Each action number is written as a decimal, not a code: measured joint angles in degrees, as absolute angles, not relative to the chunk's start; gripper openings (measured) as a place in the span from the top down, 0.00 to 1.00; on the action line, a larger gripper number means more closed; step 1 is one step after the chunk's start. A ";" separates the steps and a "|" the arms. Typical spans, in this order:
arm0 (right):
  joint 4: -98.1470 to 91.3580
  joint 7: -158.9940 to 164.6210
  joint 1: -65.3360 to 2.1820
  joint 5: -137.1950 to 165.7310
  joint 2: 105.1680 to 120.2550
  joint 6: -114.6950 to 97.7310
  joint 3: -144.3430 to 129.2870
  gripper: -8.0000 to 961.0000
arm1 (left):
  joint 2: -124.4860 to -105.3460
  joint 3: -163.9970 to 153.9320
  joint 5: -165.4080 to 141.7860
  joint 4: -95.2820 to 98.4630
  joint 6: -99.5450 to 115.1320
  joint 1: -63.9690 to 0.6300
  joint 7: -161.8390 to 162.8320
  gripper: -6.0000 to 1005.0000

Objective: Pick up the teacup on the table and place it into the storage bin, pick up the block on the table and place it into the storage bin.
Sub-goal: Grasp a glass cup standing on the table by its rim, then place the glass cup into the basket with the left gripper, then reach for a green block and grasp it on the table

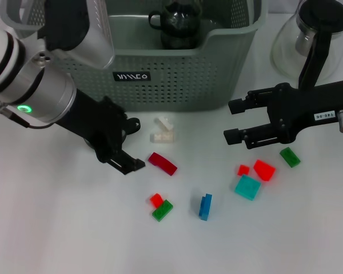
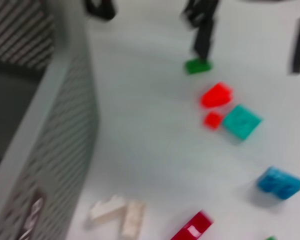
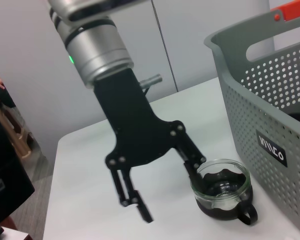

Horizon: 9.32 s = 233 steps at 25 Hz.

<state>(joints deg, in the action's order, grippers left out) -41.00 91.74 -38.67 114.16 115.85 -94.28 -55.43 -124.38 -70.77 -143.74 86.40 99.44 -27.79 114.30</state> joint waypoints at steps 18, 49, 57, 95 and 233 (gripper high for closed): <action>-40.69 91.13 -38.84 114.53 116.80 -94.45 -57.75 0.17 | -124.46 -78.69 -153.86 82.83 92.12 -28.24 122.59 0.18; -40.19 90.88 -38.50 114.52 117.16 -92.75 -57.74 0.17 | -124.37 -81.62 -157.68 77.31 85.20 -28.80 123.60 0.20; -40.09 90.88 -38.48 114.52 117.16 -92.03 -57.74 0.17 | -124.37 -81.65 -157.68 75.94 84.86 -29.16 123.64 0.20; -40.08 90.88 -37.97 114.52 117.08 -92.20 -57.33 0.17 | -124.45 -81.46 -158.09 75.52 85.94 -30.01 126.34 0.95; -48.28 93.86 -48.43 155.56 116.84 -90.76 -61.70 0.30 | -124.29 -47.04 -115.42 45.33 98.72 -28.64 79.51 0.19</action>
